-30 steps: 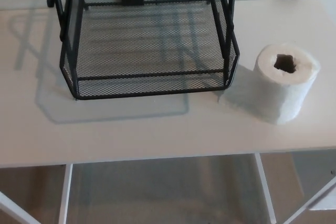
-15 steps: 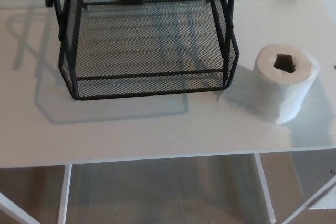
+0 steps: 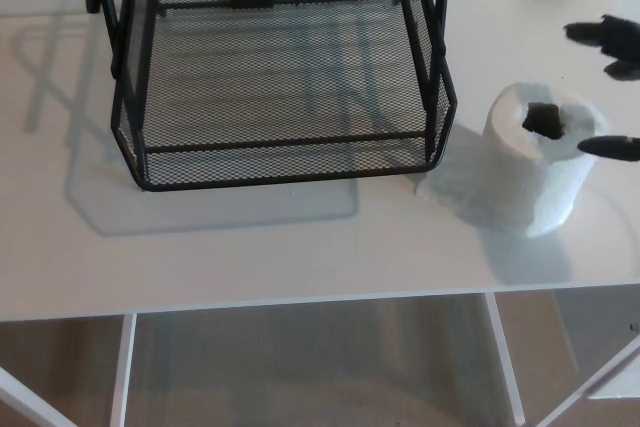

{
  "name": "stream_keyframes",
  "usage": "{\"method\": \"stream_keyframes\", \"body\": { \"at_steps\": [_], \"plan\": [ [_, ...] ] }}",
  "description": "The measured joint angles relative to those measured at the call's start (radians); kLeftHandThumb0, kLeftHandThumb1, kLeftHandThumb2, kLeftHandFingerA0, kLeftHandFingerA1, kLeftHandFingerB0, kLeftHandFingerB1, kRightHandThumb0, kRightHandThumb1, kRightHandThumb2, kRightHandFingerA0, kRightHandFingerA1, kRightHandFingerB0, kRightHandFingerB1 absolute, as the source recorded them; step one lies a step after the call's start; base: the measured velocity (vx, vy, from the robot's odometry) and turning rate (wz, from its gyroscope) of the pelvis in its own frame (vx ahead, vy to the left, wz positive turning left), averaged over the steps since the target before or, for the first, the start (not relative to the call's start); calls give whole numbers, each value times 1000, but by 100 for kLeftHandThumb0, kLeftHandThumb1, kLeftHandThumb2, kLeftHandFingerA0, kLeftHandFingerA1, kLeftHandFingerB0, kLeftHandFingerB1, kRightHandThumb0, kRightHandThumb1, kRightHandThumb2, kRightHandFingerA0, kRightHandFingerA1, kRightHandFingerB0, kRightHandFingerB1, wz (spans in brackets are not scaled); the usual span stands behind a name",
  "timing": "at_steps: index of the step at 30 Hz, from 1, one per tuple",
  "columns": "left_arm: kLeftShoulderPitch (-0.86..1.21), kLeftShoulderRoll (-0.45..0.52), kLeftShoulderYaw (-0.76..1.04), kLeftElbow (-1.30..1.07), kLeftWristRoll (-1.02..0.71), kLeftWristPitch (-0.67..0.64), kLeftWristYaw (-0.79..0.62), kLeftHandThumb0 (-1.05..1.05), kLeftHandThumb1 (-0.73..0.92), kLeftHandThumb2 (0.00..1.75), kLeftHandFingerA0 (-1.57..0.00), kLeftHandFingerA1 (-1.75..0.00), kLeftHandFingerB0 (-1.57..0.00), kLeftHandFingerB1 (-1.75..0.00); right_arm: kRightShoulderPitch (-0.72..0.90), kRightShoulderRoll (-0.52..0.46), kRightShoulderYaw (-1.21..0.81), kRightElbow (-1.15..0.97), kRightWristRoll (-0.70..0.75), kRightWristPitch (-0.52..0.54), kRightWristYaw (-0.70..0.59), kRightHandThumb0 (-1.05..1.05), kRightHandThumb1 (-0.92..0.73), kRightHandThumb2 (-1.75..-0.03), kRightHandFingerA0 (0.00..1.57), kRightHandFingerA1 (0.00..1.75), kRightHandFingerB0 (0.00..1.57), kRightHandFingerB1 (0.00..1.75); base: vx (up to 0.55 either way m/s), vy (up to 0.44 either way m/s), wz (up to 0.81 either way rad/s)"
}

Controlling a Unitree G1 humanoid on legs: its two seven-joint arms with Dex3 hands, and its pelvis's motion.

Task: The robot walks towards a desk on which a file tray is kept in the middle and a toilet paper roll is kept on its right. The robot uses its right hand to hook on finger in the gap of the roll and grabs it, lifts it and places it on the tray.

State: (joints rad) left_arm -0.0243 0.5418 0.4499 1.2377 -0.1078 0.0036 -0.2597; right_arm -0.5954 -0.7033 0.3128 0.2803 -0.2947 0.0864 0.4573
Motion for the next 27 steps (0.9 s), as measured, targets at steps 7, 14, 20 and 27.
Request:
{"method": "stream_keyframes", "body": {
  "at_steps": [7,14,20,27],
  "plan": [
    [5,0,4,22,-1,-33,19,-101,60,136,-98,-135,0,-83,3,-88,37,-91,-56,11,92,-58,-60,-58,25,46,8,29,0,0,0],
    [6,1,9,31,-6,-48,32,-105,91,77,-68,-141,-40,-126,27,-137,24,-152,-84,-4,135,-63,-46,-82,20,54,5,36,0,0,0],
    [1,1,7,33,-7,-51,37,-105,89,78,-67,-139,-36,-121,56,-139,0,-219,-88,-24,159,-66,-46,-83,17,52,4,39,0,0,0],
    [-1,1,1,34,-8,-51,44,-105,89,78,-67,-139,-36,-121,79,-126,-8,-249,-91,-34,180,-62,-46,-82,20,52,4,42,0,0,0]
  ]
}}
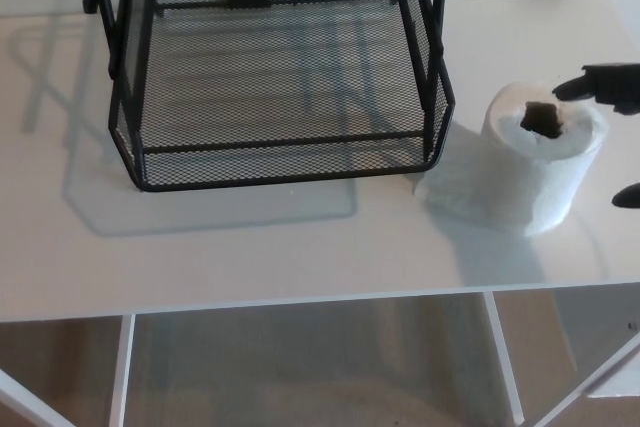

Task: The robot walks towards a desk on which a file tray is kept in the middle and a toilet paper roll is kept on its right. The robot uses its right hand to hook on finger in the gap of the roll and grabs it, lifts it and places it on the tray.

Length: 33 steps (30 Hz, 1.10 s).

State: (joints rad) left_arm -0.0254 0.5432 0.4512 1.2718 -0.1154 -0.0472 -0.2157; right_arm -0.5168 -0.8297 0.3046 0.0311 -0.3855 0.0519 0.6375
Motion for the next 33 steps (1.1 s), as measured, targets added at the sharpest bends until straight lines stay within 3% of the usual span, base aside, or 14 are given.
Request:
{"method": "stream_keyframes", "body": {
  "at_steps": [5,6,9,10,12,16,23,24,25,27,28,30,31,33],
  "plan": [
    [2,0,-8,0,0,-1,2,-105,89,77,-64,-137,-33,-118,0,26,2,10,-7,-3,2,-66,-47,-81,23,54,6,39,0,0,0],
    [2,0,-10,0,0,-1,2,-104,58,136,-99,-136,-2,-84,0,32,2,10,-9,-3,3,-66,-48,-83,23,54,5,37,0,0,0],
    [1,0,-16,0,0,-1,3,-104,57,136,-97,-134,-1,-83,1,39,6,18,-21,-4,3,-67,-49,-82,25,55,6,37,0,0,0],
    [1,0,-17,0,0,-1,3,-105,88,78,-69,-139,-35,-120,1,39,6,20,-25,-4,3,-66,-49,-81,28,55,7,38,0,0,0],
    [0,1,-21,0,0,-1,4,-96,59,135,-79,-122,0,-79,1,40,8,28,-35,-7,3,-66,-48,-82,34,61,6,41,0,0,0],
    [0,4,-38,-1,0,-2,3,-105,89,77,-64,-135,-34,-119,2,48,19,53,-58,-14,-1,-68,-50,-82,31,57,7,39,0,0,0],
    [0,9,-61,-2,1,-8,3,-98,58,134,-88,-126,0,-78,2,77,44,68,-95,-20,-4,-59,-62,-58,36,55,12,29,0,0,0],
    [0,9,-64,-2,1,-9,2,-105,88,78,-68,-132,-35,-114,3,84,47,72,-101,-20,-6,-60,-62,-59,35,51,12,27,0,0,0],
    [0,9,-67,-2,1,-11,3,-99,59,136,-90,-127,0,-79,3,87,48,73,-106,-20,-7,-60,-62,-59,34,48,12,28,0,0,0],
    [1,9,-72,-3,1,-12,3,-99,59,136,-90,-127,0,-79,3,95,50,75,-118,-20,-9,-60,-62,-59,34,48,12,28,0,0,0],
    [1,9,-74,-3,1,-12,3,-105,88,78,-66,-130,-34,-112,3,98,51,76,-121,-20,-10,-66,-50,-84,38,57,5,38,0,0,0],
    [0,9,-78,-2,1,-12,3,-105,88,79,-66,-131,-34,-113,4,108,56,79,-132,-20,-16,-65,-50,-84,40,56,5,39,0,0,0],
    [0,9,-81,-2,1,-12,3,-98,60,136,-87,-124,-1,-78,4,116,61,82,-138,-20,-19,-62,-63,-59,48,50,10,30,0,0,0],
    [-2,10,-88,-2,2,-12,3,-96,62,137,-81,-120,0,-77,10,127,73,85,-152,-24,-31,-69,-51,-83,50,63,7,42,0,0,0]
  ]
}}
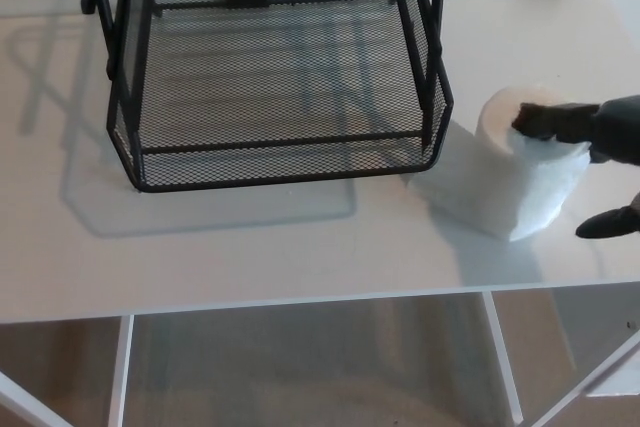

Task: The robot walks towards a desk on which a file tray is kept in the middle and a toilet paper roll is kept on its right. The robot uses its right hand to hook on finger in the gap of the roll and grabs it, lifts it and places it on the tray.

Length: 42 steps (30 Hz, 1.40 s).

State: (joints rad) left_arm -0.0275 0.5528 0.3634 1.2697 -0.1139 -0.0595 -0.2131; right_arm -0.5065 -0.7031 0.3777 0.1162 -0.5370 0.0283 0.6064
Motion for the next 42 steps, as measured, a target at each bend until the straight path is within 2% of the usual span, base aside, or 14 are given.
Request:
{"method": "stream_keyframes", "body": {
  "at_steps": [1,5,8,18,19,23,24,30,31,32,37,39,40,42],
  "plan": [
    [0,0,-2,0,1,0,0,-105,87,82,-67,-128,-35,-110,4,4,4,2,-5,-4,-7,-59,-61,-58,62,59,16,32,0,0,0],
    [0,0,-16,0,4,0,0,-105,86,82,-67,-127,-36,-110,25,18,30,1,-46,-23,-66,-29,-58,-60,89,147,54,41,0,0,0],
    [-2,-1,-18,0,5,0,0,-104,85,84,-67,-127,-35,-109,27,25,41,0,-73,-34,-120,-25,-66,-62,88,170,79,57,0,0,0],
    [-3,-5,-23,0,11,0,0,-104,80,86,-73,-131,-37,-118,28,37,70,28,-146,-48,-293,-32,-57,-59,91,172,89,87,0,0,0],
    [-4,-5,-24,0,11,0,0,-87,56,130,-114,-131,-14,-79,28,38,73,32,-150,-49,-305,-27,-58,-59,90,172,90,100,0,0,0],
    [-7,-6,-24,0,13,0,0,-72,51,125,-119,-130,-30,-83,28,45,87,58,-169,-51,-372,-24,-60,-62,90,169,89,98,0,0,0],
    [-8,-6,-24,0,13,0,0,-101,79,87,-76,-126,-43,-110,28,48,89,65,-173,-52,-387,-28,-50,-71,105,153,96,95,0,0,0],
    [-13,-7,-25,0,14,0,0,-102,78,85,-71,-125,-37,-114,36,68,91,99,-188,-66,-477,-19,-61,-79,96,152,91,90,0,0,0],
    [-15,-7,-25,0,14,0,0,-81,55,128,-114,-128,-20,-79,38,71,91,103,-191,-68,-491,-21,-60,-74,94,154,89,86,0,0,0],
    [-17,-7,-26,1,14,0,0,-100,77,86,-70,-126,-36,-114,41,73,90,108,-195,-72,-509,-20,-62,-79,93,153,88,87,0,0,0],
    [-22,-7,-28,2,14,0,0,-101,77,87,-73,-127,-35,-116,69,76,73,112,-201,-94,-575,-16,-58,-82,101,128,94,76,0,0,0],
    [-23,-7,-29,2,14,0,0,-82,57,130,-116,-130,-21,-82,84,75,54,112,-202,-106,-601,-23,-62,-72,96,137,93,77,0,0,0],
    [-25,-7,-30,3,14,0,0,-101,77,88,-72,-127,-37,-117,92,74,41,112,-203,-112,-615,-25,-63,-69,94,140,91,75,0,0,0],
    [-26,-7,-33,3,15,0,0,-102,78,86,-74,-125,-38,-115,105,68,15,111,-204,-125,-641,-25,-58,-64,96,140,94,71,0,0,0]
  ]
}}
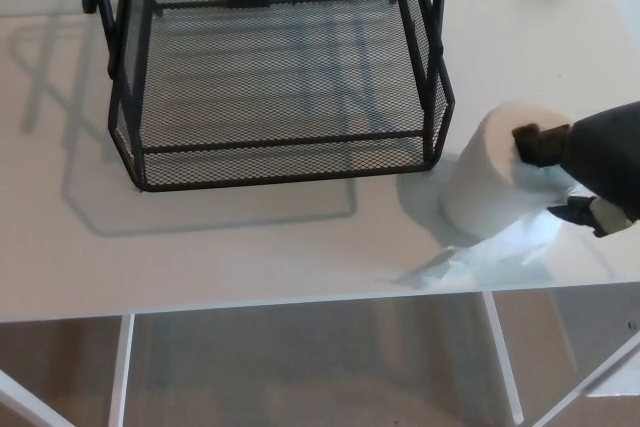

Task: The robot walks towards a desk on which a file tray is kept in the middle and a toilet paper roll is kept on its right. The robot uses its right hand to hook on finger in the gap of the roll and grabs it, lifts it and places it on the tray.

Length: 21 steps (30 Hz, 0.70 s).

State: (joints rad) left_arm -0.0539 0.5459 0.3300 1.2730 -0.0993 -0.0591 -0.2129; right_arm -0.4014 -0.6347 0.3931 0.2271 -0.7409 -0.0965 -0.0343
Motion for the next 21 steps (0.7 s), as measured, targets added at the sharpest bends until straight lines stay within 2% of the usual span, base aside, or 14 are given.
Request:
{"method": "stream_keyframes", "body": {
  "at_steps": [5,6,7,9,10,11,12,13,14,17,18,19,20,21],
  "plan": [
    [-7,0,-8,6,1,0,2,-101,77,85,-77,-122,-42,-107,2,-37,-89,-14,0,-48,-58,-24,-65,-72,98,136,94,74,0,0,0],
    [-9,1,-10,10,2,0,3,-103,77,84,-70,-124,-34,-114,-7,-43,-113,-27,1,-56,-67,-24,-64,-77,98,131,95,75,0,0,0],
    [-9,1,-13,15,3,0,3,-105,78,83,-73,-121,-37,-109,-24,-46,-137,-40,3,-64,-74,-25,-65,-77,96,140,93,79,0,0,0],
    [-11,1,-20,19,6,0,3,-104,78,83,-74,-122,-37,-110,-72,-45,-173,-68,7,-73,-78,-25,-64,-81,98,136,93,80,0,0,0],
    [-11,1,-22,20,7,0,3,-103,78,84,-73,-124,-35,-114,-99,-40,-187,-85,8,-74,-78,-25,-62,-80,98,143,93,80,0,0,0],
    [-11,1,-24,21,7,0,4,-83,54,128,-111,-126,-13,-76,-118,-34,-194,-97,9,-74,-78,-26,-62,-75,96,149,92,78,0,0,0],
    [-11,1,-25,21,7,0,5,-82,55,128,-114,-129,-16,-78,-150,-23,-204,-112,11,-76,-78,-28,-61,-72,95,155,92,76,0,0,0],
    [-11,1,-25,22,7,0,6,-101,77,86,-71,-128,-36,-117,-170,-13,-208,-121,14,-77,-78,-26,-60,-74,95,157,92,82,0,0,0],
    [-11,1,-24,22,7,0,7,-101,78,86,-71,-127,-35,-116,-198,3,-210,-131,18,-78,-77,-27,-61,-74,101,140,93,75,0,0,0],
    [-11,1,-25,22,7,0,7,-101,78,87,-73,-125,-36,-115,-274,47,-207,-163,32,-83,-62,-25,-59,-74,101,141,94,74,0,0,0],
    [-13,1,-25,21,7,0,7,-102,78,86,-74,-124,-35,-115,-296,56,-205,-166,35,-89,-58,-26,-59,-71,103,122,91,73,0,0,0],
    [-12,1,-26,22,7,0,7,-101,78,85,-73,-123,-34,-113,-320,62,-201,-165,37,-94,-52,-23,-59,-75,105,117,92,76,0,0,0],
    [-12,2,-28,23,8,0,7,-101,78,85,-73,-123,-34,-113,-345,67,-195,-159,38,-97,-43,-23,-59,-75,105,117,92,76,0,0,0],
    [-13,2,-29,24,8,0,8,-99,78,85,-73,-124,-35,-113,-367,72,-192,-156,40,-99,-34,-23,-61,-75,97,137,89,81,0,0,0]
  ]
}}
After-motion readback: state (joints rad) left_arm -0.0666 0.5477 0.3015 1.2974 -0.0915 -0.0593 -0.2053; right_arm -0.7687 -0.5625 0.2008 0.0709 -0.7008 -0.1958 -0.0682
